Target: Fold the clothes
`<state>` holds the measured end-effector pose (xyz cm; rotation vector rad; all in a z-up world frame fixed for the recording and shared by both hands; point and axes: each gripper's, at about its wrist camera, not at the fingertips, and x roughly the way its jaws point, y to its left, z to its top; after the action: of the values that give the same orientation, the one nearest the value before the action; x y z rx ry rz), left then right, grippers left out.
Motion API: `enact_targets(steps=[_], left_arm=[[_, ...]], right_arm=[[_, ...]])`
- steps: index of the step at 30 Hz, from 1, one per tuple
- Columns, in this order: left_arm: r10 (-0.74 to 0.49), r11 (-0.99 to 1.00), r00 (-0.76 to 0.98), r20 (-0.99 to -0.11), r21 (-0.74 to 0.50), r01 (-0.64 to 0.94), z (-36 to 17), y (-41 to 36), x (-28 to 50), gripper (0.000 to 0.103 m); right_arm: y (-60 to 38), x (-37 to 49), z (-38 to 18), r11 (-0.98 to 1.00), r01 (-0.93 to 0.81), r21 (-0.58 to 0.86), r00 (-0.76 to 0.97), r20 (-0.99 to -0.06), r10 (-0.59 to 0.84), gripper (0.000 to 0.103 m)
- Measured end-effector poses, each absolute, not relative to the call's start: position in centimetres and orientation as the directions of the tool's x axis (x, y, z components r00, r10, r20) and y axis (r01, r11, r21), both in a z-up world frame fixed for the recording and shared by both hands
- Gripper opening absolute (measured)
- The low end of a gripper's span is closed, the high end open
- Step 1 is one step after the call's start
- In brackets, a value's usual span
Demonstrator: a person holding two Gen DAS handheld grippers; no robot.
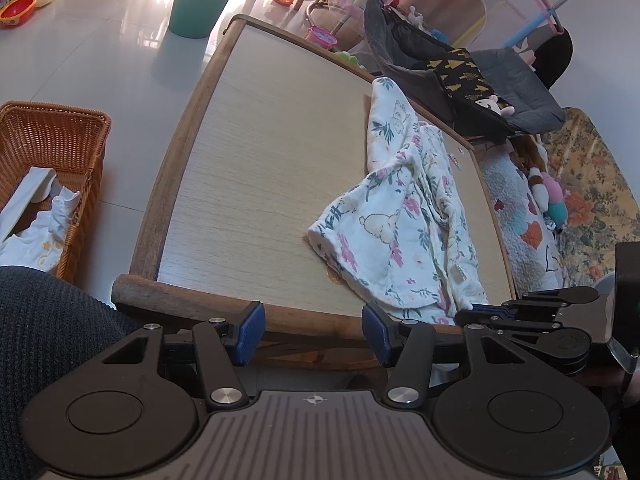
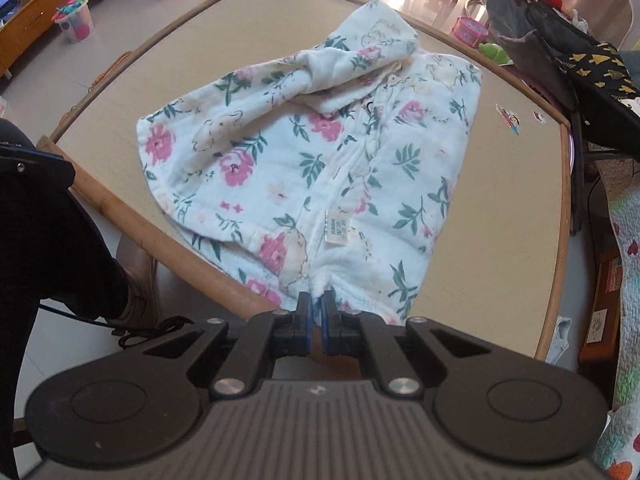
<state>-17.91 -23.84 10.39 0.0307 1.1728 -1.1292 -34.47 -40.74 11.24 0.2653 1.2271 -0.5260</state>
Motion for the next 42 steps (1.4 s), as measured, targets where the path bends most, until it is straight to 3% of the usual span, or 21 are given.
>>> enact_targets(steps=[10,14,18,30,35,37,39,42], left_arm=[[-0.676,0.504,-0.043,-0.735,-0.505,0.701,10.4,-23.7,-17.7,0.055],[-0.710,0.529,0.008,-0.704,-0.526,0.666,10.7,-23.5,-17.2,0.055],[-0.745,0.517,0.040,-0.666,-0.538,0.666,11.1,-24.5,-16.7,0.055],[-0.685,0.576,0.055,-0.726,-0.494,0.652,9.8,-30.0,-15.9,0.051],[-0.675,0.555,0.046,-0.736,-0.466,0.689,9.7,-31.3,-16.5,0.036],[-0.674,0.549,0.046,-0.737,-0.458,0.700,9.5,-31.6,-16.9,0.021],[-0.678,0.549,0.058,-0.733,-0.452,0.703,9.4,-31.7,-17.2,0.013],[-0.697,0.540,0.066,-0.714,-0.461,0.704,9.7,-31.6,-17.5,0.008]], right_arm=[[-38.8,-36.7,14.2,0.818,0.573,-0.052,0.280,-0.926,-0.255,0.013],[-36.9,-39.7,14.9,0.761,0.648,-0.019,0.321,-0.900,-0.296,0.030],[-35.4,-42.8,13.8,0.691,0.722,-0.023,0.321,-0.875,-0.364,0.031],[-36.8,-45.6,10.7,0.547,0.837,0.022,0.233,-0.918,-0.320,0.031],[-37.6,-46.7,10.0,0.469,0.881,0.059,0.221,-0.928,-0.298,0.031],[-37.9,-47.1,9.7,0.440,0.896,0.067,0.213,-0.933,-0.291,0.031],[-38.1,-47.3,9.5,0.427,0.901,0.075,0.213,-0.934,-0.285,0.031],[-38.2,-47.4,9.3,0.416,0.906,0.085,0.215,-0.936,-0.279,0.031]])
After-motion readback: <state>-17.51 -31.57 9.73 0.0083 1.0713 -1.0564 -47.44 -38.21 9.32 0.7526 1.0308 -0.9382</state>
